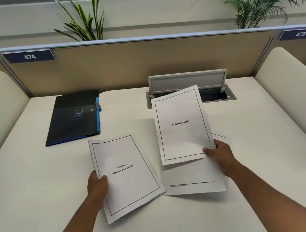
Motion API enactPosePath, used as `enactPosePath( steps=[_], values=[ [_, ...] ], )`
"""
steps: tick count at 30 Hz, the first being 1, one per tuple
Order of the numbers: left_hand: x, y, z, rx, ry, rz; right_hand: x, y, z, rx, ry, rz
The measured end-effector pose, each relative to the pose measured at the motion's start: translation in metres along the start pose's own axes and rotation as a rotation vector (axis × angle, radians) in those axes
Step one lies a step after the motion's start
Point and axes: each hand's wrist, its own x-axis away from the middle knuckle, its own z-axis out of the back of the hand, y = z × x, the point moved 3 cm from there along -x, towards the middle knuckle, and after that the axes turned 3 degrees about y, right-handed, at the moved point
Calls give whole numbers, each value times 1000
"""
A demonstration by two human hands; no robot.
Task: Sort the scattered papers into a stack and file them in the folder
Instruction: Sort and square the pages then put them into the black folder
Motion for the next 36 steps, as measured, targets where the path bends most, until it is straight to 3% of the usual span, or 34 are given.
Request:
enactPosePath(
  steps=[6,17,31,34,36],
  values=[
    [0,4,-6,-2,10,-16,-8,-18,10,-140,-32,-23],
    [53,21,-79,161,-188,20,24,6,-39,-155,-127,-99],
    [58,7,-87,68,-95,67,54,31,-66,290,-413,110],
    [57,2,-88,66,-119,51,53,28,-65,410,-345,207],
    [57,1,-87,23,-117,35,50,27,-58,433,-180,228]
  ],
)
